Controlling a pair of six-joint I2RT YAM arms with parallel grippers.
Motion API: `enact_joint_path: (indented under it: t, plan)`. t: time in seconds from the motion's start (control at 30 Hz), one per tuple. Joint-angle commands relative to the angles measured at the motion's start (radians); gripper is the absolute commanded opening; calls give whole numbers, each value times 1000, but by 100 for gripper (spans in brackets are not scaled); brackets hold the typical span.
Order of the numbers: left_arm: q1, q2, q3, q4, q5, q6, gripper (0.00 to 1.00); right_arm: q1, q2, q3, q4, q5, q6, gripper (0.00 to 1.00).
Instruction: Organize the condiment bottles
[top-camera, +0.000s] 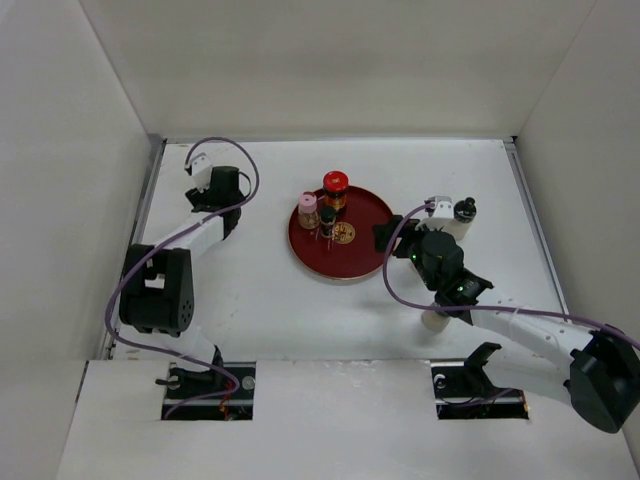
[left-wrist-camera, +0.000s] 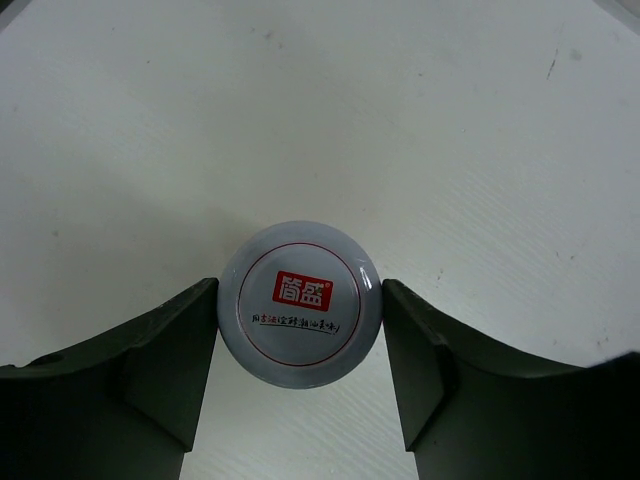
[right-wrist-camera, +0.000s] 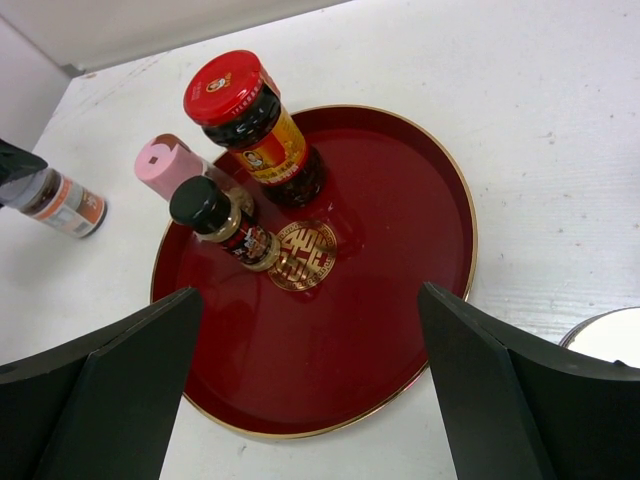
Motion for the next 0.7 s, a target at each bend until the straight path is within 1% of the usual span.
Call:
enact_joint_path:
  t: [0.0,0.13,0.2,0.3,0.37,0.4,0.43,0.5,0.53,0.57,0.6,0.67]
  plan:
    - [-25,-141,-41,49,-4,-11,31,9,-3,39,41,-10,3,96]
    - [-131,-322,-101,43,-6,-3,31,7,-3,39,41,-10,3,96]
    - [-188,-386,-124,25,-1,-3,30,9,-7,38,41,-10,3,96]
    - [-281,-443,-141,-15,10,-10,30,9,-16,36,41,-9,3,95]
    - [-363,-451,-144,-26,7,-12,30,9,-26,36,38,-6,2,91]
    - [-398,-448,-144,-23,5,-14,30,9,-33,33,41,-6,2,87]
    - [-427,-441,-144,-20,11,-14,30,9,-42,31,43,-6,2,79]
    - [-482,-424,-135,-14,11,-17,30,9,-67,27,49,2,5,51]
    - [-508,-416,-135,2,10,-20,30,9,-78,27,46,6,8,42]
    - [-530,-405,-135,23,8,-18,30,9,-87,30,37,13,9,36]
    - [-544,-395,-135,44,5,-17,30,9,-95,34,29,19,9,33]
    - [-559,-367,-145,107,13,-12,30,12,-105,39,3,26,11,33]
